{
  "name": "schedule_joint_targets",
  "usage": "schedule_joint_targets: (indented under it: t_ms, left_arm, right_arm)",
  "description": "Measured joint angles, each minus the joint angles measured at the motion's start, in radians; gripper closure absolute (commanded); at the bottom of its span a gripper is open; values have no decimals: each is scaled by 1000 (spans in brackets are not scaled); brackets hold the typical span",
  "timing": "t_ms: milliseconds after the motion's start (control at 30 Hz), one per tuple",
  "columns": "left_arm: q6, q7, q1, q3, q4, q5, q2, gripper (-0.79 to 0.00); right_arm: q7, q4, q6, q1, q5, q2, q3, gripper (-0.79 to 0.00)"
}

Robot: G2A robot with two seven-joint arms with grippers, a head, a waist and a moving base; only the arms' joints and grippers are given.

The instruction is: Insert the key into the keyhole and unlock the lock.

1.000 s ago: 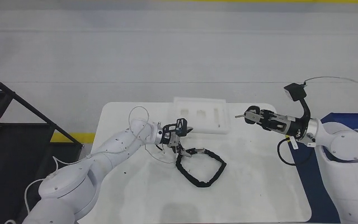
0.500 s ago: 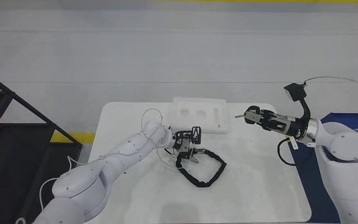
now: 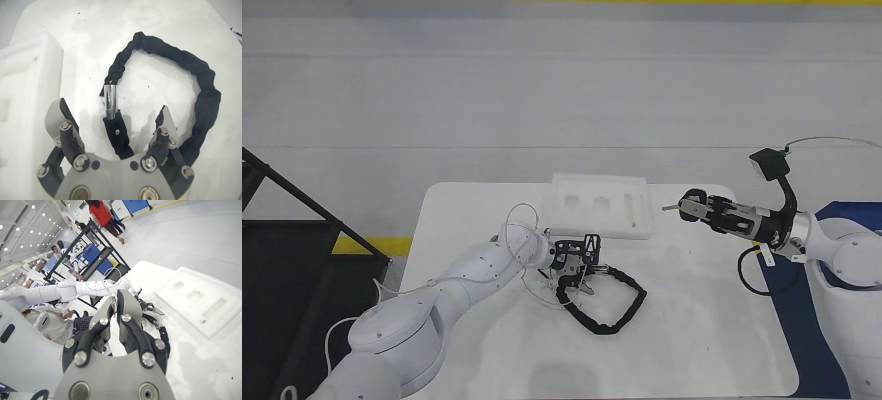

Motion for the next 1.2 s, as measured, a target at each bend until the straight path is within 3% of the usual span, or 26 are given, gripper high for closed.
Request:
schedule_joint_targets:
  t_ms: [67,100,267,367,400,433,500,867,1200]
  left_arm:
    - [3,7,0,0,15,7,-9,-773]
    - [4,9,0,1,21,10,-13,-665]
    - [16,7,-1,-1,53,23,-34,-391]
    - [26,-9,-1,-3,71,27,-46,-379]
    - [30,-18,-1,-4,77,28,-49,-339]
    - [35,-28,-2,-6,82,28,-53,-274]
    - [40,-38,-2,-9,90,26,-61,-9]
    - [18,23,-12,-25,125,32,-81,0]
    - [-69,326,-34,-14,92,123,-53,0]
  right_arm:
    - [0,0,0,0,0,0,0,0]
    - [0,0,0,0,0,0,0,0]
    - [0,0,0,0,0,0,0,0]
    - [0,0,0,0,0,0,0,0]
    - [0,0,0,0,0,0,0,0]
    - [0,0,0,0,0,0,0,0]
    - [0,0,0,0,0,0,0,0]
    - [0,0,0,0,0,0,0,0]
    - [0,0,0,0,0,0,0,0]
